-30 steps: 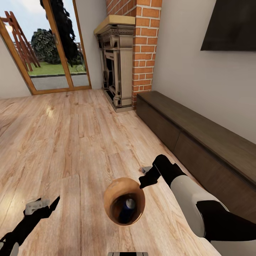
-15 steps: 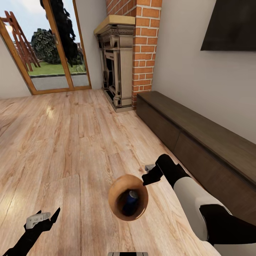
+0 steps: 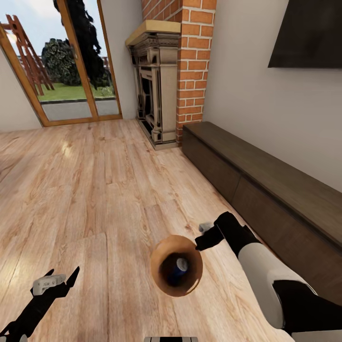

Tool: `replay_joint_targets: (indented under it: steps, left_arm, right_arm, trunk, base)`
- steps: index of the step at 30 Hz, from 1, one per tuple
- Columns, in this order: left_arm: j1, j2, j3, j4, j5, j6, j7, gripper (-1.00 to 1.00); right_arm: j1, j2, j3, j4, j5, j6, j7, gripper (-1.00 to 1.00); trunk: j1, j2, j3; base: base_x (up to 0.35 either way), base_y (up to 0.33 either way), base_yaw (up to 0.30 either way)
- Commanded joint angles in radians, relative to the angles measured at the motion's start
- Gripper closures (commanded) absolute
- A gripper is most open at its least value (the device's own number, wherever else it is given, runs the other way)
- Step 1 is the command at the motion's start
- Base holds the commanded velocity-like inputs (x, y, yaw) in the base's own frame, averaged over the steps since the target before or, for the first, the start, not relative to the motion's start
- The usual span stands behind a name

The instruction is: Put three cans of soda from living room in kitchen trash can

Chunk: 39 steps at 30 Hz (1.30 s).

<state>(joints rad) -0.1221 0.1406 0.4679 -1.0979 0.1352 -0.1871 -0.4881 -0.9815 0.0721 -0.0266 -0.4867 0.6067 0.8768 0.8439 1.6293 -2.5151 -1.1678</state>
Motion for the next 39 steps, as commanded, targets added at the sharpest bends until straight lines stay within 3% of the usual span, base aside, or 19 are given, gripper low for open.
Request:
replay_joint_targets:
  steps: [1,6,16,39]
  left_arm:
    - [0.0,0.0,-0.001,0.001,0.0,0.0,-0.001,-1.0]
    - [0.001,0.0,-0.001,0.002,0.0,0.0,-0.001,-1.0]
    - [0.001,0.0,0.0,0.007,-0.003,-0.001,0.004,-1.0]
    - [0.001,-0.001,-0.002,0.012,-0.005,-0.005,-0.001,-1.0]
  right_arm:
    - [0.001,-0.001,-0.038,0.0,-0.055,0.021,0.04,1.0]
    - [0.004,-0.004,-0.066,0.002,-0.05,0.018,0.075,1.0]
    - [0.016,-0.003,-0.071,0.002,-0.048,0.018,0.084,1.0]
    - [0.023,0.002,-0.07,0.001,-0.045,0.017,0.074,1.0]
  trunk:
    - [0.0,0.0,0.0]
    - [0.0,0.0,0.0]
    - [0.0,0.0,0.0]
    - [0.0,0.0,0.0]
  base:
    - [0.0,0.0,0.0]
    - [0.0,0.0,0.0]
    - [-0.034,0.0,0.0]
    - [-0.308,0.0,0.0]
